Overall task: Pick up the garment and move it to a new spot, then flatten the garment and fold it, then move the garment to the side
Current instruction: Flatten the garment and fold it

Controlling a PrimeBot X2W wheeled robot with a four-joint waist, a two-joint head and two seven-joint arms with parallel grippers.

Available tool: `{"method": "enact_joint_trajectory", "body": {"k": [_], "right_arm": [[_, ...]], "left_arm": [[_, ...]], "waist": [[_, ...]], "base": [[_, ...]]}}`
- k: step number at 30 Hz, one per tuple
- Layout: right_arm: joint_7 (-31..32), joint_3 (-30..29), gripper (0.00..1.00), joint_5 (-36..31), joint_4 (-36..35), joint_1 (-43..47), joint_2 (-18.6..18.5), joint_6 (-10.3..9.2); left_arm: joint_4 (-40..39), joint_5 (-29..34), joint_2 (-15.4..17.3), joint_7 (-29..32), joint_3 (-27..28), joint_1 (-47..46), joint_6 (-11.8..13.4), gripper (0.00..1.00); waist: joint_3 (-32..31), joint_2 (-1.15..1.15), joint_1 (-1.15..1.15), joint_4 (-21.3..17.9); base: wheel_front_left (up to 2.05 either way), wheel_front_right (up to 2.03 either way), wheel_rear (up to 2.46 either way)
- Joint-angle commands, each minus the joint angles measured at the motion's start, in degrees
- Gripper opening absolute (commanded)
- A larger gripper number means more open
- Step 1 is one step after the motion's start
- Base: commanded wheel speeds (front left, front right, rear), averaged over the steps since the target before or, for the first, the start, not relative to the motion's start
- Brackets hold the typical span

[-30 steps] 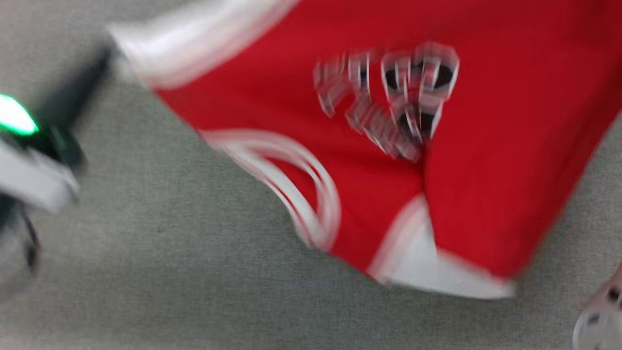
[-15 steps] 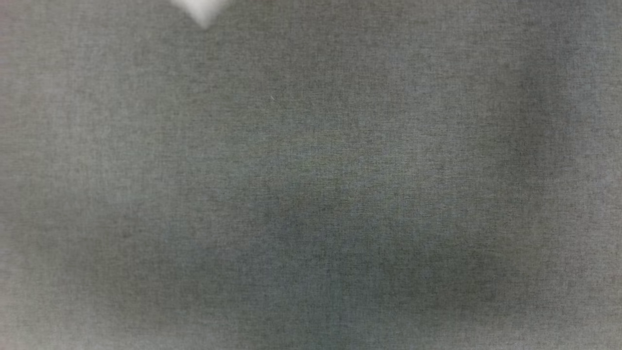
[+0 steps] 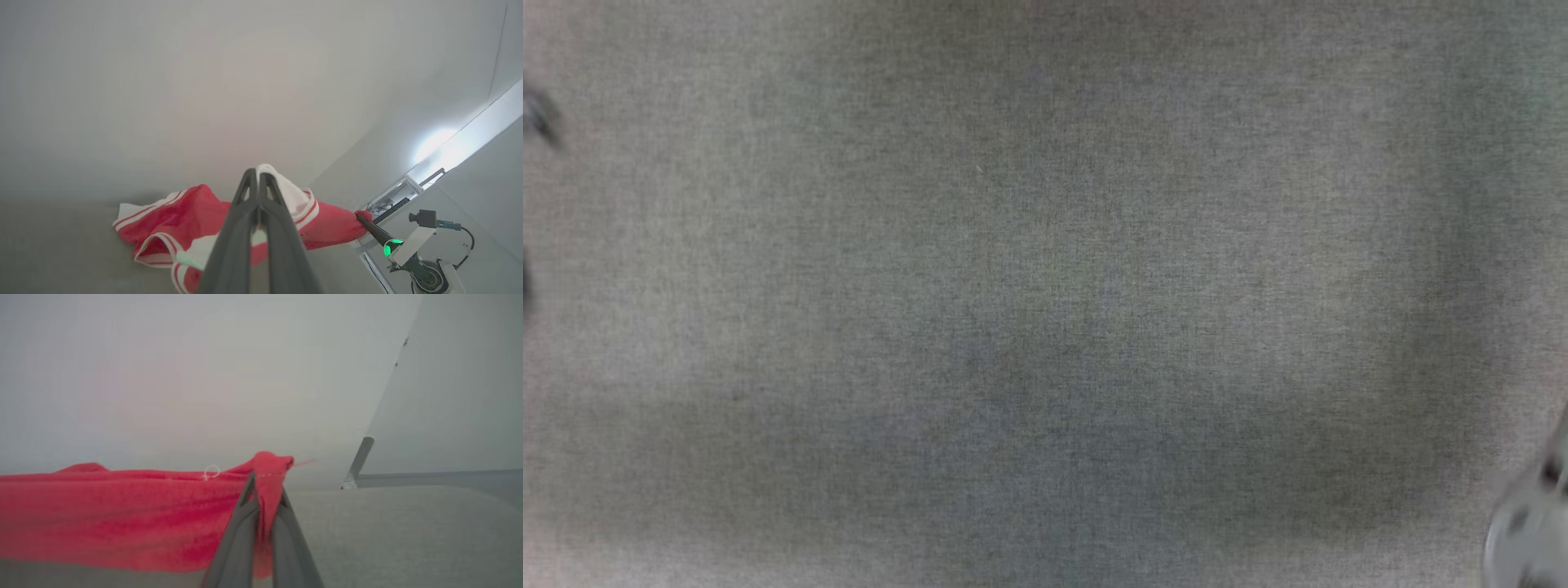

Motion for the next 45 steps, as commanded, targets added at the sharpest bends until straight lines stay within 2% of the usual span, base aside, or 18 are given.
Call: {"method": "enact_joint_trajectory", "body": {"k": [1, 3, 9, 15, 23, 30, 33, 36, 40, 45], "right_arm": [[2.3, 1.4, 0.0, 2.6, -4.5, 7.1, -0.3, -0.11], [3.6, 1.9, 0.0, 3.7, -7.2, 10.4, -0.3, -0.11], [10.5, 2.5, 0.0, 11.8, -22.6, 30.6, -0.2, -0.11], [15.2, 2.3, 0.0, 18.4, -33.1, 47.4, -0.2, -0.11], [17.4, 1.1, 0.0, 24.1, -41.1, 63.4, -0.2, -0.1], [16.4, -0.2, 0.0, 27.9, -46.5, 74.5, -0.2, -0.1], [15.6, -0.5, 0.0, 28.9, -48.0, 76.7, -0.2, -0.1], [15.6, -0.2, 0.0, 28.6, -48.0, 75.3, -0.2, -0.1], [16.8, 1.1, 0.0, 26.3, -46.2, 69.5, -0.2, -0.1], [18.3, 2.7, 0.0, 22.4, -41.1, 58.9, -0.2, -0.1]], "left_arm": [[-3.8, 0.0, 0.6, -0.9, 0.8, 6.6, 0.1, 0.0], [-5.5, 0.7, 0.9, -1.4, 1.0, 9.8, 0.1, 0.0], [-14.7, 4.2, 2.7, -6.6, -0.2, 28.2, 0.1, 0.0], [-20.9, 6.2, 5.8, -12.7, -1.9, 42.9, 0.1, 0.0], [-26.8, 8.7, 8.9, -14.5, -2.0, 56.0, 0.1, 0.0], [-30.9, 10.3, 8.3, -14.4, 4.0, 66.0, 0.1, 0.0], [-32.5, 10.9, 8.3, -14.4, 6.2, 68.4, 0.1, 0.0], [-33.0, 11.2, 8.0, -14.4, 7.3, 67.9, 0.1, 0.0], [-32.8, 11.0, 7.8, -14.4, 6.8, 63.4, 0.1, 0.0], [-30.5, 9.3, 6.1, -14.5, 6.6, 55.2, 0.1, 0.0]], "waist": [[-0.9, 0.0, 0.0, -0.2], [-1.3, 0.0, 0.0, -0.2], [-3.8, 0.0, 0.0, -0.6], [-6.4, 0.0, 0.0, -1.5], [-8.9, 0.0, 0.0, -1.5], [-9.5, 0.0, 0.0, -1.4], [-9.3, 0.0, 0.0, -1.6], [-9.1, 0.0, 0.0, -1.7], [-8.3, 0.0, 0.0, -1.5], [-6.8, 0.0, 0.0, -1.2]], "base": [[0.0, 0.0, 0.0], [0.0, 0.0, 0.0], [0.0, 0.0, 0.0], [0.0, 0.0, 0.0], [0.0, 0.0, 0.0], [0.0, 0.0, 0.0], [0.0, 0.0, 0.0], [0.0, 0.0, 0.0], [0.0, 0.0, 0.0], [0.0, 0.0, 0.0]]}}
